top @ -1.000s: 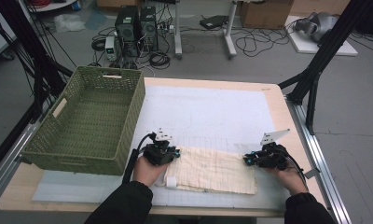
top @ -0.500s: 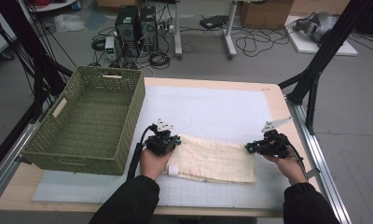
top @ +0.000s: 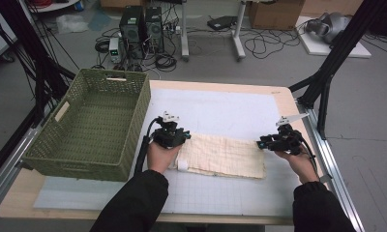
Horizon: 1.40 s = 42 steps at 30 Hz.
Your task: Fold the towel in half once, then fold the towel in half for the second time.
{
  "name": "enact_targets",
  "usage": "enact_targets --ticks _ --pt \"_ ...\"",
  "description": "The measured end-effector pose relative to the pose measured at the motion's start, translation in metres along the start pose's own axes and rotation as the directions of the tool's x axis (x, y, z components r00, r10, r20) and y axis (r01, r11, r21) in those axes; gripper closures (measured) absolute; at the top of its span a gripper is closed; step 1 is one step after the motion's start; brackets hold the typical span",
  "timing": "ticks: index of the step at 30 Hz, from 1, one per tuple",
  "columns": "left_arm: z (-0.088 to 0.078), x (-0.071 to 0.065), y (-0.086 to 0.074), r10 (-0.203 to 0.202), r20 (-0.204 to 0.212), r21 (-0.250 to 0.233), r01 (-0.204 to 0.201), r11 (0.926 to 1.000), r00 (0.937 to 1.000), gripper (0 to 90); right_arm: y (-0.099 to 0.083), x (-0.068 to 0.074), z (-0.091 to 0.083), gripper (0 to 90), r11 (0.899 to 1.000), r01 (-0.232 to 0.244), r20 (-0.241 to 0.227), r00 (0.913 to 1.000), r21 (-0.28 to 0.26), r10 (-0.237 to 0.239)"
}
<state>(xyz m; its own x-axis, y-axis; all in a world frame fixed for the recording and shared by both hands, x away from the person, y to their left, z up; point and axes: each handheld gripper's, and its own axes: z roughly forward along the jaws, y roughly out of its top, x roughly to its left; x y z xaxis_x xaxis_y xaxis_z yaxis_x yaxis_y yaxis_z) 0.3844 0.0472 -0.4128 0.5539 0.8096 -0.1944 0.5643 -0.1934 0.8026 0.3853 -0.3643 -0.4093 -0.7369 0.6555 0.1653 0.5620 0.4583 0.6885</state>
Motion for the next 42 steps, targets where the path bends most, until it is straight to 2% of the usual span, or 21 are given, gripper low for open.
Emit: enact_targets --ticks 2,4,5,7,9,12,15,19,22,25,29,35,37,40,42 --pt "-0.004 -0.001 0.013 0.011 0.005 -0.044 -0.011 0.999 0.9999 66.4 0.006 -0.003 -0.004 60.0 1.0 -0.003 -0.002 1.0 -0.011 0.003" --pt "-0.006 -0.001 0.021 0.034 0.01 -0.043 -0.034 0.9985 0.9994 65.4 0.014 -0.004 -0.01 57.6 1.0 -0.005 -0.003 1.0 -0.019 0.005" --pt "-0.006 -0.001 0.021 0.032 0.01 -0.047 -0.031 0.9984 0.9994 64.7 0.017 -0.003 -0.013 57.1 0.999 0.0 0.001 1.0 -0.034 0.0" --pt "-0.005 0.001 0.02 0.03 0.031 -0.031 -0.029 0.9991 0.9991 63.7 0.02 -0.002 -0.015 55.7 0.999 0.008 0.008 0.9999 -0.053 -0.008" --pt "-0.003 0.001 0.018 0.052 0.036 -0.001 -0.052 0.9987 0.998 62.9 0.017 0.0 -0.012 55.6 0.999 0.012 0.015 0.9998 -0.035 -0.012" --pt "-0.001 0.0 0.014 0.053 0.043 -0.001 -0.053 0.9986 0.9977 62.9 0.006 0.004 -0.006 56.1 0.998 0.035 0.021 0.9992 -0.055 -0.034" --pt "0.001 0.0 0.009 0.061 0.052 0.007 -0.061 0.9981 0.9968 62.7 -0.006 0.007 -0.002 56.0 0.998 0.034 0.025 0.9991 -0.043 -0.033" --pt "0.004 0.005 0.005 0.05 0.043 0.023 -0.051 0.9984 0.9978 62.4 -0.012 0.003 -0.003 54.7 0.999 0.003 0.0 1.0 -0.044 -0.003" --pt "0.006 0.008 0.002 0.041 0.03 0.038 -0.042 0.9984 0.9987 62.2 -0.009 0.004 -0.006 54.9 0.997 0.017 0.01 0.9998 -0.076 -0.016" --pt "0.008 0.009 0.001 0.041 0.025 0.044 -0.042 0.9981 0.9988 61.8 0.0 0.005 -0.01 54.4 0.999 0.019 0.004 0.9998 -0.048 -0.019" --pt "0.012 0.009 -0.001 0.052 0.036 0.064 -0.054 0.9965 0.998 62.8 0.008 0.006 -0.014 55.6 0.998 0.022 0.021 0.9996 -0.053 -0.021" --pt "0.024 0.01 -0.006 0.047 0.023 0.11 -0.049 0.9927 0.9986 60.8 0.002 -0.002 0.002 55.1 1.0 -0.025 -0.009 0.9996 0.014 0.026" --pt "0.029 0.009 -0.008 0.043 0.014 0.127 -0.045 0.9909 0.999 54.6 0.001 -0.004 0.006 55.1 0.999 -0.031 -0.003 0.9995 0.028 0.031" --pt "0.034 0.005 -0.01 0.052 0.0 0.141 -0.052 0.9886 0.9986 54.2 -0.001 -0.007 0.012 55.0 0.998 -0.038 0.01 0.9992 0.051 0.038" --pt "0.035 0.005 -0.01 0.034 -0.002 0.133 -0.034 0.9906 0.9994 53.8 -0.002 -0.009 0.017 55.6 0.996 -0.047 0.015 0.9988 0.079 0.046"
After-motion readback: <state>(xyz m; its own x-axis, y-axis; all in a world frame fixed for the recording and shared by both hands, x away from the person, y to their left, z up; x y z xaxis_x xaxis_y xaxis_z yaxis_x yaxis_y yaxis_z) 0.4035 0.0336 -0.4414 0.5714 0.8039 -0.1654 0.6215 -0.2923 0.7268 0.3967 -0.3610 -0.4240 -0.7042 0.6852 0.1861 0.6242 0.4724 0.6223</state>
